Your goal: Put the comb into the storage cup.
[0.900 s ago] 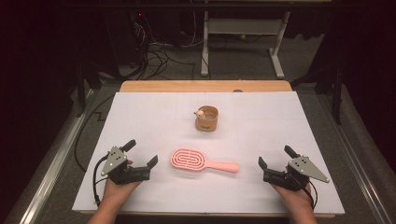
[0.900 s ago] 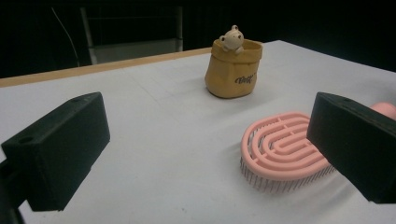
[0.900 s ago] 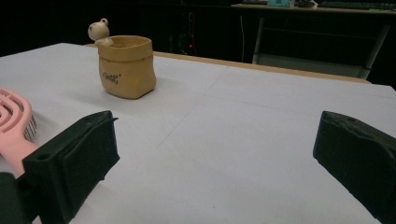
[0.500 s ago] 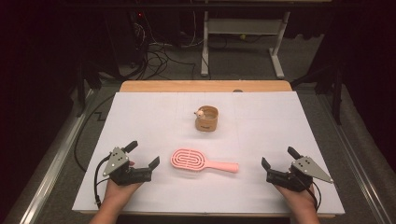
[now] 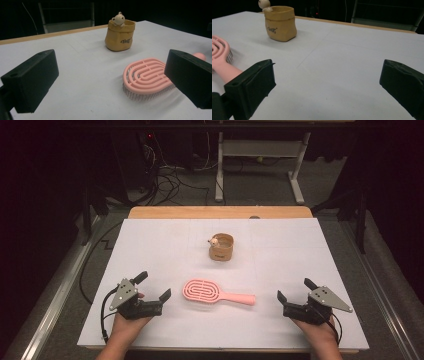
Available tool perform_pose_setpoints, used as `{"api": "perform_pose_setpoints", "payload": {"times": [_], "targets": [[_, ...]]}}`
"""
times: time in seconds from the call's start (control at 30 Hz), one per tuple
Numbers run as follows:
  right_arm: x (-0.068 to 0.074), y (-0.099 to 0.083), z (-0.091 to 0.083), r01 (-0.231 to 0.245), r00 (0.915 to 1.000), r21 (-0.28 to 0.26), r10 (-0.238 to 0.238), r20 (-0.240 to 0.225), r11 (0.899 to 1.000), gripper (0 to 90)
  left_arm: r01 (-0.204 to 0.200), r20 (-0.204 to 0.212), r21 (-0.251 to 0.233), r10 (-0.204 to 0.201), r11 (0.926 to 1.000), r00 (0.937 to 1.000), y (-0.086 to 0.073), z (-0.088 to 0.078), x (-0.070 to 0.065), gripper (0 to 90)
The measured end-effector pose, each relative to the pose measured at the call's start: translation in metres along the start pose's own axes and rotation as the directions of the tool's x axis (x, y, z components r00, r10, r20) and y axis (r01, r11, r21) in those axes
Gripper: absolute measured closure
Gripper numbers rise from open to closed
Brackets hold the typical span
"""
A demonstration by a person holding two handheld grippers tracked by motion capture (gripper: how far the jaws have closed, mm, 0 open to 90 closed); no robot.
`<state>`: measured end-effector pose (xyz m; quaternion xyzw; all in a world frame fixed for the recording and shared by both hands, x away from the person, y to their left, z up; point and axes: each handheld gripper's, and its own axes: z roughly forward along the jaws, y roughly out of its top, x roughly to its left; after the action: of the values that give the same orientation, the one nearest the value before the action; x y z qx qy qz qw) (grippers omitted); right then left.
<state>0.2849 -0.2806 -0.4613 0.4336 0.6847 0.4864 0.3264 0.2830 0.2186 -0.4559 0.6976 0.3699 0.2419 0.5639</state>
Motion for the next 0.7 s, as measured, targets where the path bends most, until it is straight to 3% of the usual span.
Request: {"api": "perform_pose_setpoints", "payload": {"times": [0.27,0.43,0.6,0.7], "targets": [[0.0023,0.0016,0.0035,0.028,0.9994,0.068,-0.027,-0.021,0.997,0.6,0.001,-0.002,0.0,-0.001,1.0,1.0,-0.0009,-0.0027,-0.0008,0.0],[0.0005,0.0003,0.007,0.034,0.9984,0.138,-0.027,-0.049,0.99,0.6,-0.002,-0.003,0.004,0.002,1.0,1.0,-0.0016,-0.0032,-0.001,0.0],[0.0003,0.0001,0.008,0.032,0.9975,0.166,-0.021,-0.067,0.986,0.6,-0.002,-0.002,0.012,0.002,0.9999,1.0,-0.002,-0.0025,-0.0012,0.0],[0.0024,0.0003,0.0095,0.057,0.9958,0.187,-0.043,-0.081,0.981,0.6,0.003,0.005,0.01,-0.003,0.9999,1.0,-0.0022,-0.0011,-0.0017,0.0]]}}
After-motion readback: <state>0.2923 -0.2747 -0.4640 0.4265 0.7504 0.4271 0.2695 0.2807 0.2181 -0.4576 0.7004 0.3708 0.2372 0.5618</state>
